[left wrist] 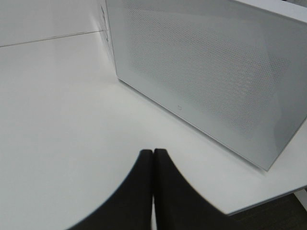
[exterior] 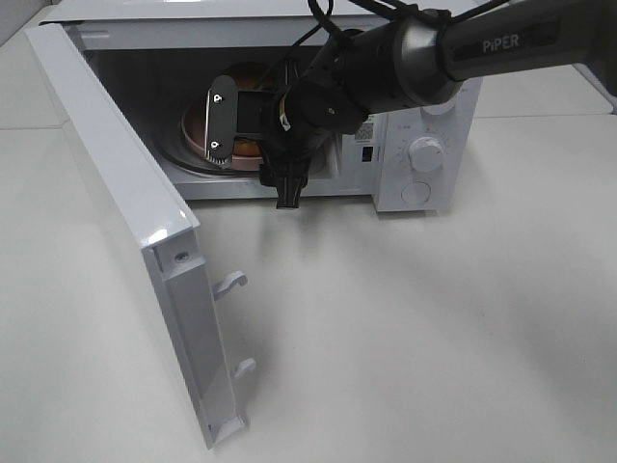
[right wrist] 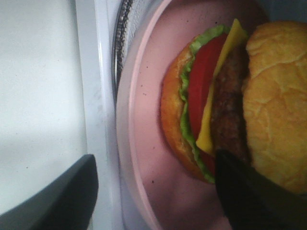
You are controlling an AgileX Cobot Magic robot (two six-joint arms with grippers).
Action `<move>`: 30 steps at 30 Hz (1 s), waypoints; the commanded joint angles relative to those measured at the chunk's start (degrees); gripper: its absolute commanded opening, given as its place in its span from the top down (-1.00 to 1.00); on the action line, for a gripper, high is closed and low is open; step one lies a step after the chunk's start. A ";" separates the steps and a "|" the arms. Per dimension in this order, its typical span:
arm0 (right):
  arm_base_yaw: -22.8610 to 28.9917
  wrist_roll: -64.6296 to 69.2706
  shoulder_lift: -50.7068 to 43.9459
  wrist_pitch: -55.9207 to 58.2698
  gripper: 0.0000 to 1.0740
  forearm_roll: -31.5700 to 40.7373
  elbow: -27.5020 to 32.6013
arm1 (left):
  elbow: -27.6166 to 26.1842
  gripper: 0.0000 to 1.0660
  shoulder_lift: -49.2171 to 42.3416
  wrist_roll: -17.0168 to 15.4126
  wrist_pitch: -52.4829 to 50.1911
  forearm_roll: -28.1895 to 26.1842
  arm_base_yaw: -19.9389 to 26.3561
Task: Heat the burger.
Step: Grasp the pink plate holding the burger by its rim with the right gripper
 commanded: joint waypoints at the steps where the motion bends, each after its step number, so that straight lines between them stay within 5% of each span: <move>1: -0.17 0.92 -0.06 -0.92 -0.26 -0.40 -0.63 | 0.17 1.00 -1.09 -0.11 -0.52 -0.11 0.17; 24: -0.17 2.46 5.67 -1.72 -0.25 -0.34 -2.18 | 0.17 1.00 -1.09 -0.11 -0.52 -0.11 0.17; 30: -0.17 2.58 6.76 -1.83 -0.11 -0.34 -3.78 | 0.17 1.00 -1.09 -0.11 -0.52 -0.11 0.17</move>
